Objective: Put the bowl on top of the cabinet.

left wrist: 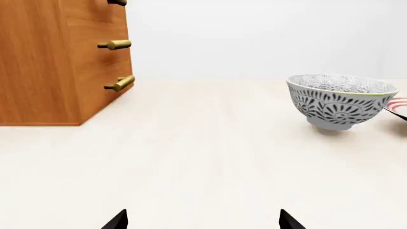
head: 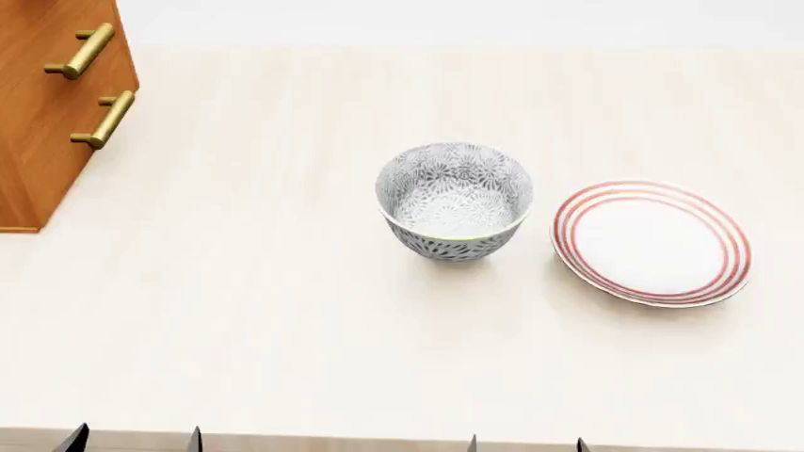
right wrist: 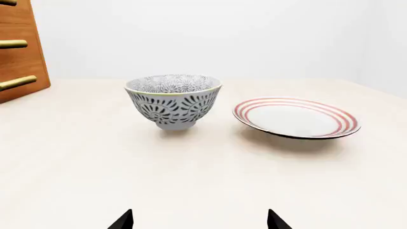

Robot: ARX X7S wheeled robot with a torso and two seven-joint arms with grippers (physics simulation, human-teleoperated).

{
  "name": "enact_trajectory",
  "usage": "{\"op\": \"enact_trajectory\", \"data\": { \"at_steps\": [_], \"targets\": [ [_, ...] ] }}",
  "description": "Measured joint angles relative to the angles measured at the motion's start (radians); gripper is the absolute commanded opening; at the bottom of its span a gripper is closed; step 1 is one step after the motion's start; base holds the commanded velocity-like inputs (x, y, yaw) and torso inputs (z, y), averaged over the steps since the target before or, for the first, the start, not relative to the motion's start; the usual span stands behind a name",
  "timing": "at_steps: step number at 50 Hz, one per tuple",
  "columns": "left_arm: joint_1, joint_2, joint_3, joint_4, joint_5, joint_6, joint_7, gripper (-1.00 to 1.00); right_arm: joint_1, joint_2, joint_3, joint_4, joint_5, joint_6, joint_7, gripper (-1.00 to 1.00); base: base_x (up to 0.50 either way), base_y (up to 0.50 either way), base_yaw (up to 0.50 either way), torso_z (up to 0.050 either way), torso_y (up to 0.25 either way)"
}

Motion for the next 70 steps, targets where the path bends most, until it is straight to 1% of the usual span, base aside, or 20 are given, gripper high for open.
{"op": "enact_trajectory", "data": {
  "at_steps": [30,54,70],
  "targets": [
    [0.003,-0.055,0.059,0.007,-0.084,0.003,-0.081,1.00,0.003,0.058,-0.083,0.021,0.036,-0.025,0.068,1.00,0.00,0.00,0.00,0.000,0.000],
    [-0.004,-0.085,0.097,-0.001,-0.116,-0.001,-0.120,1.00,0.012,0.076,-0.095,0.013,0.095,0.007,0.122,1.00,0.00,0.01,0.00,0.000,0.000],
    [-0.004,-0.101,0.121,0.003,-0.127,-0.002,-0.144,1.00,0.011,0.087,-0.099,0.006,0.112,0.004,0.167,1.00,0.00,0.43,0.00,0.000,0.000]
  ]
}}
